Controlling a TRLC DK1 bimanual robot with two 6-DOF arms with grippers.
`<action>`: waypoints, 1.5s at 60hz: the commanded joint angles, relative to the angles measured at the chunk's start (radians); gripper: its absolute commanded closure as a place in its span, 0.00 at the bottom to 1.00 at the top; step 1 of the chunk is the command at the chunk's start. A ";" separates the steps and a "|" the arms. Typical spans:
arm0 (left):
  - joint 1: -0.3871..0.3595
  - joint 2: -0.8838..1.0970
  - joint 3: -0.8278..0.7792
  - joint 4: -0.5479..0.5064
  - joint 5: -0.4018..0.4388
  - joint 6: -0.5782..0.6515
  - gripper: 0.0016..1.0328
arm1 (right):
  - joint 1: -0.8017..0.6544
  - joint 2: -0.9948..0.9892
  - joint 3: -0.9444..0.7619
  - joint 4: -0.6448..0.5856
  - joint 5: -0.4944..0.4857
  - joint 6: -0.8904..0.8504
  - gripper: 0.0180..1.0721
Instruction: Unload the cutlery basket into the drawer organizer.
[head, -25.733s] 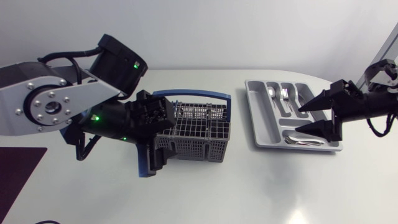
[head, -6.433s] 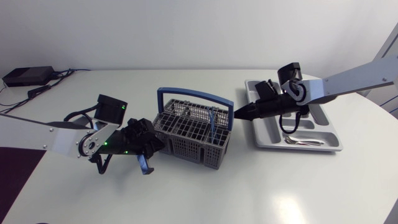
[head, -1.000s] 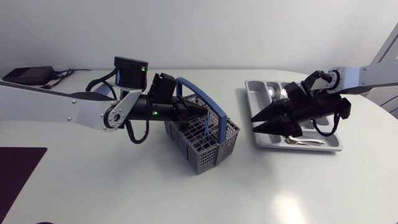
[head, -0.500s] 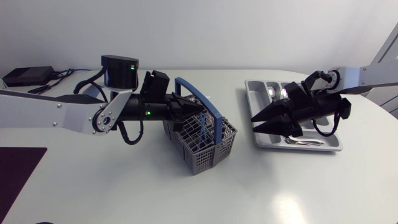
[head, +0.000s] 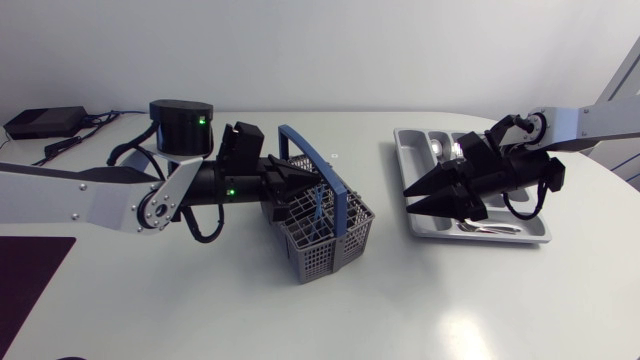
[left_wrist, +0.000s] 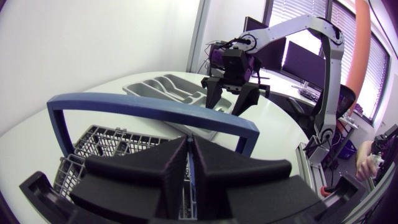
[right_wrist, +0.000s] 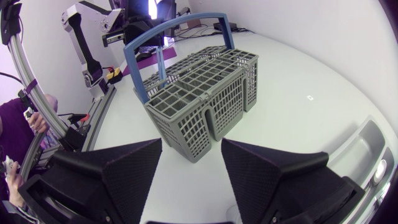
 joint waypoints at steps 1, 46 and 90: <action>0.015 -0.016 -0.034 0.019 -0.010 -0.034 0.86 | -0.002 0.020 -0.013 -0.012 -0.012 -0.024 0.33; 0.063 -0.119 -0.116 0.082 -0.050 -0.084 0.86 | 0.055 0.028 0.020 -0.032 -0.038 -0.014 0.34; 0.122 -0.128 -0.171 0.093 -0.050 -0.081 0.86 | 0.359 0.048 0.040 0.257 -0.008 0.267 0.85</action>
